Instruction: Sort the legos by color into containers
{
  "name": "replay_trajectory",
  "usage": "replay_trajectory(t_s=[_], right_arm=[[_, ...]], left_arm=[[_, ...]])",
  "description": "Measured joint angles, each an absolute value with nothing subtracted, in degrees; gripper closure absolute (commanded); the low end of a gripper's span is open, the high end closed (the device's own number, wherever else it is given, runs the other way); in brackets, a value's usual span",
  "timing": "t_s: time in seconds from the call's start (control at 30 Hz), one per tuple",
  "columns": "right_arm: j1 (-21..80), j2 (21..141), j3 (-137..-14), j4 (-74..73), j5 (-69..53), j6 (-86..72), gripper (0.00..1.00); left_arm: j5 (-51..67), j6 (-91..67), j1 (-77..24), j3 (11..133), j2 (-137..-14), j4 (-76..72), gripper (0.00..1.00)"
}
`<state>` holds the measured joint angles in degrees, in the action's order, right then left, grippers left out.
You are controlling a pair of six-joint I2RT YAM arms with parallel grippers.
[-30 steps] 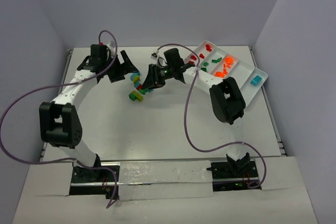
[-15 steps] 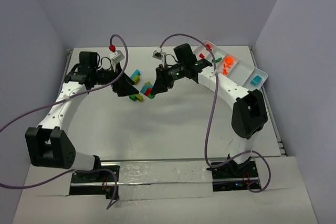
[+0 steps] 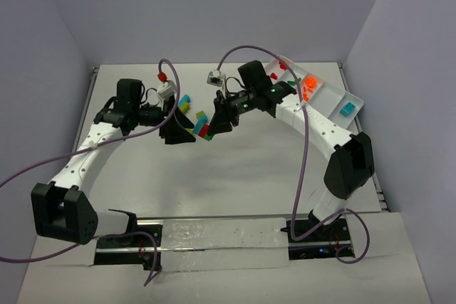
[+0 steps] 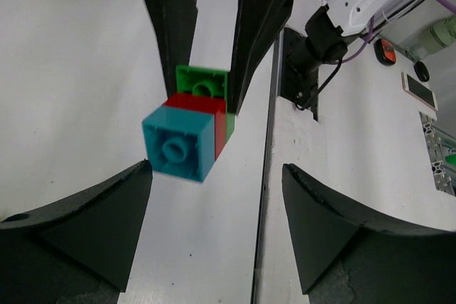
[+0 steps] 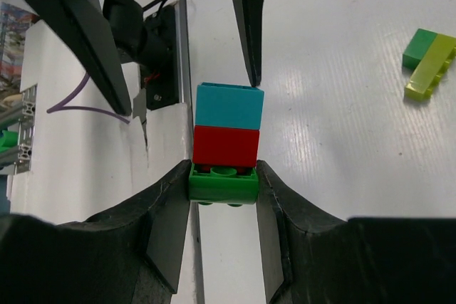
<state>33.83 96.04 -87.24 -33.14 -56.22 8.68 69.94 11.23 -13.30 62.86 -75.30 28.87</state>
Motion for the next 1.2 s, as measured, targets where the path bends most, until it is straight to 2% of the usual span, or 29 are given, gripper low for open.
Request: replay_trajectory(t_s=[0.27,0.37,0.57,0.83,0.87,1.0,1.03,1.2], right_arm=[[36.98,95.43,-86.69,-33.76,-55.47,8.88,1.0],[37.65,94.85,-86.65,-33.87,-55.56,8.87,1.0],[38.1,93.51,-86.65,-33.92,-55.27,8.95,1.0],[38.13,93.35,-86.62,-34.41,-54.23,9.95,1.0],[38.13,93.34,-86.61,-34.58,-54.03,10.1,1.0],[38.37,93.34,-86.56,-35.41,-53.37,10.66,1.0],[38.46,93.32,-86.56,-35.57,-53.3,10.87,1.0],[38.45,92.9,-85.97,-35.65,-52.85,12.09,1.0]], left_arm=[[67.74,5.28,-15.16,60.25,-73.78,21.97,0.21],[67.7,4.01,-15.86,59.93,-73.78,20.2,0.26],[68.53,2.19,-16.53,59.75,-73.78,18.4,0.46],[71.07,4.35,-16.84,59.95,-74.37,19.57,0.64],[71.37,4.86,-16.84,59.97,-74.55,19.85,0.72],[72.29,6.79,-16.84,60.16,-75.08,21.77,0.97],[72.35,7.17,-16.84,60.27,-75.12,22.27,1.0],[71.29,8.38,-16.92,60.81,-75.05,23.53,1.0]])
